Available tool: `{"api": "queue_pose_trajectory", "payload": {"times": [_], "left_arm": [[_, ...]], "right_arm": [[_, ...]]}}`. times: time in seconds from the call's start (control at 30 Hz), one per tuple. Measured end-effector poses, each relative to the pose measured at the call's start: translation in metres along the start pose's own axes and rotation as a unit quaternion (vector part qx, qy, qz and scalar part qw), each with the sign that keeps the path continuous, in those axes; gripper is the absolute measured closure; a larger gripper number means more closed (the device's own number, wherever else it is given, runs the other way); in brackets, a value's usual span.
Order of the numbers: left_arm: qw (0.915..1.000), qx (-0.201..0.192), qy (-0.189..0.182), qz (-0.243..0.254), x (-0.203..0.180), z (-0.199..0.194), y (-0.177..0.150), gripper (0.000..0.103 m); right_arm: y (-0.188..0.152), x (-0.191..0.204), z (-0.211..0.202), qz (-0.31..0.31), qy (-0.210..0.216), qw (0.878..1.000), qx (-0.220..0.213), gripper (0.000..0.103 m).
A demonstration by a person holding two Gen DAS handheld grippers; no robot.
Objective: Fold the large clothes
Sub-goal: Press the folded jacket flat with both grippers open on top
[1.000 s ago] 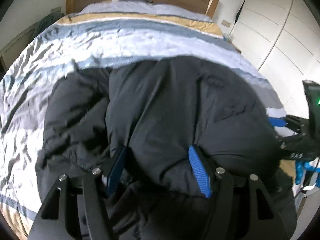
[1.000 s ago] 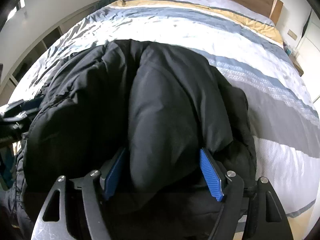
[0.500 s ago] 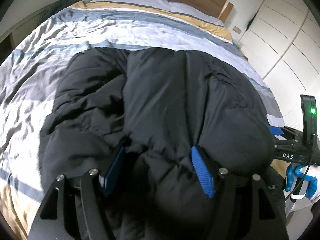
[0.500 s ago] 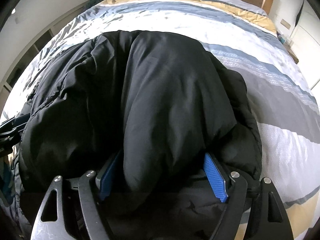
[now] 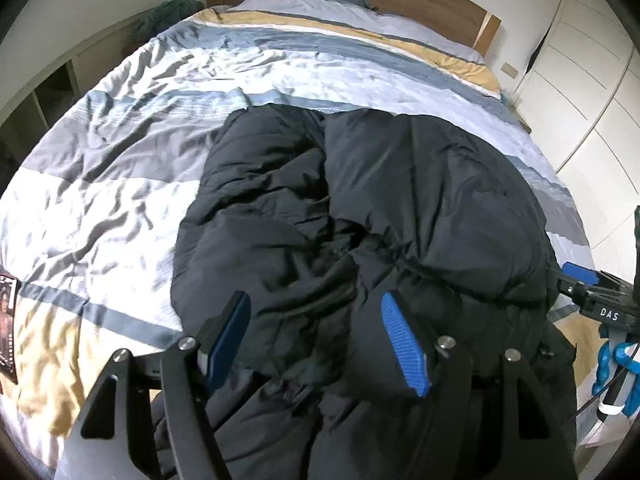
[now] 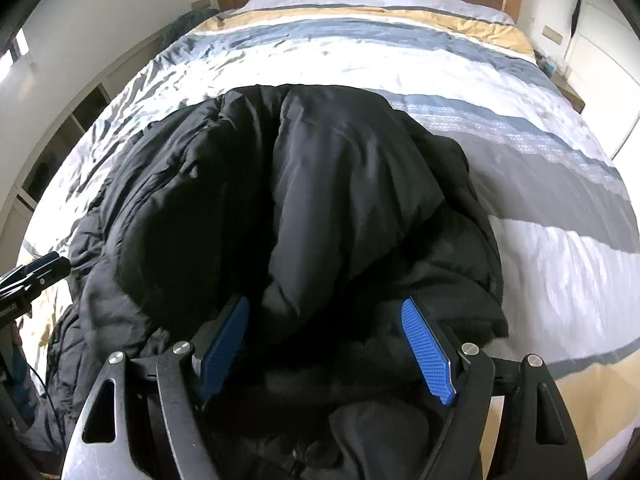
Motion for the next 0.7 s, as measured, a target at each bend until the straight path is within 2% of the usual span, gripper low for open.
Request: {"api": "queue_pose_trajectory", "payload": {"times": [0.7], "left_arm": [[0.9993, -0.022, 0.021, 0.022, -0.002, -0.045, 0.001, 0.036]], "right_arm": [[-0.047, -0.015, -0.044, 0.040, -0.004, 0.999, 0.001, 0.024]]}}
Point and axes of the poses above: each gripper's, at about its wrist camera, not at the fingertips, and z roughly the way its jaws point, x to its left, y to its top, the point moved 9 cm from there along z, roughly the way its jaws point, and after that the axes turned 10 degrees about y, right-handed, at the moved point
